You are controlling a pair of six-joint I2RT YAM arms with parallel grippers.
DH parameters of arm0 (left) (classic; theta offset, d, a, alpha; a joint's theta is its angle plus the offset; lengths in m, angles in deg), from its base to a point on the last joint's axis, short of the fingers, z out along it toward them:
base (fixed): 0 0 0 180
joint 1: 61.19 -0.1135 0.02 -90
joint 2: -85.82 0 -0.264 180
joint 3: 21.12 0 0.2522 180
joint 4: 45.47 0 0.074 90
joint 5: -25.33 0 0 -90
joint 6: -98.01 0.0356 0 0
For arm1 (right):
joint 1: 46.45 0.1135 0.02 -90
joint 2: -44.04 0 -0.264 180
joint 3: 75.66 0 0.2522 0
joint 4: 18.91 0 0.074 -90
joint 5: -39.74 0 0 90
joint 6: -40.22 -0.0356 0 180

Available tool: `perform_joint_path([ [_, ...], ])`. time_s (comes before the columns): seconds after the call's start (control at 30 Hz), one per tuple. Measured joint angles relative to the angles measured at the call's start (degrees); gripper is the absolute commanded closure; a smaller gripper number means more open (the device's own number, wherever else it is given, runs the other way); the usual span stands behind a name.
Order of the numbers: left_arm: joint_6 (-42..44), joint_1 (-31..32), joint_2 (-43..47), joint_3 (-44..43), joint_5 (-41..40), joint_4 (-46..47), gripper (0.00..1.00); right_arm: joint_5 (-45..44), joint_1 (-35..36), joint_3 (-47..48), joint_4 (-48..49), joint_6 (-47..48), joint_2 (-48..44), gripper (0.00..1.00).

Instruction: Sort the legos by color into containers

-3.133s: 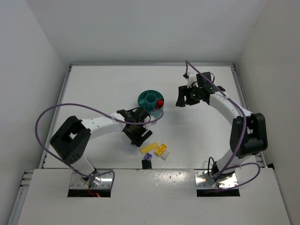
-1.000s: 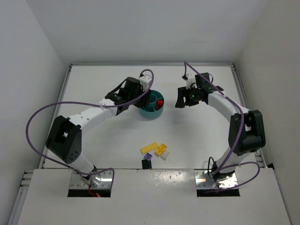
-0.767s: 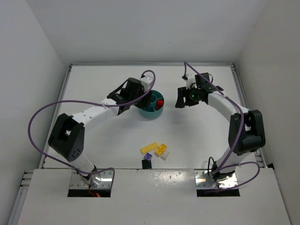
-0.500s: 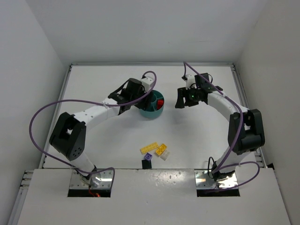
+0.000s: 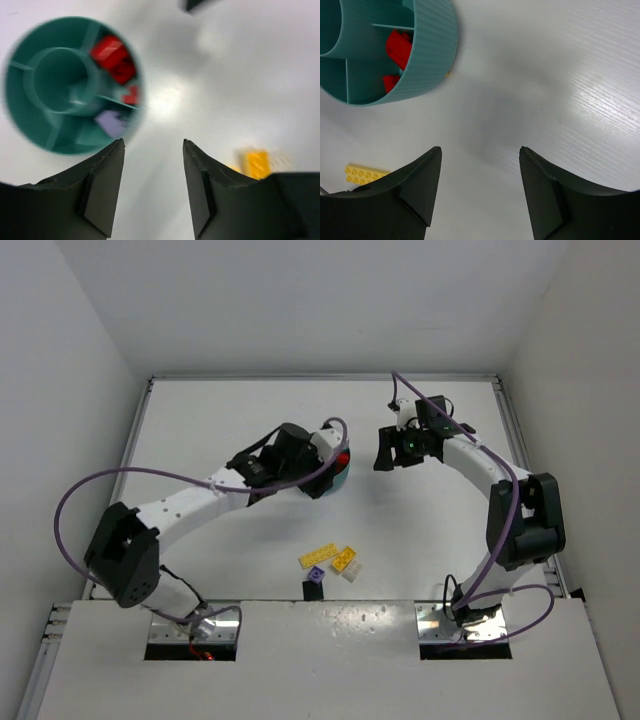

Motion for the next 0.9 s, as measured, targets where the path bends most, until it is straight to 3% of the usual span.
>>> perform_joint_path([
  [0.33, 19.0, 13.3, 9.3, 10.6, 11.5, -13.0, 0.45, 0.0, 0.0, -0.9, 0.3, 0.4, -1.3, 0.36],
  [0.57, 37.8, 17.1, 16.3, 19.9, 18.4, -19.2, 0.4, 0.0, 0.0, -1.3, 0.4, 1.0, -1.6, 0.35],
  [0.73, 45.8, 18.6, 14.4, 20.9, 19.8, -20.5, 0.35, 0.0, 0.0, -1.4, 0.4, 1.6, -1.9, 0.35],
  [0.9, 48.5, 20.0, 12.0, 20.9, 19.6, -18.9, 0.3, 0.0, 0.0, -1.7, 0.4, 1.7, -2.1, 0.35],
])
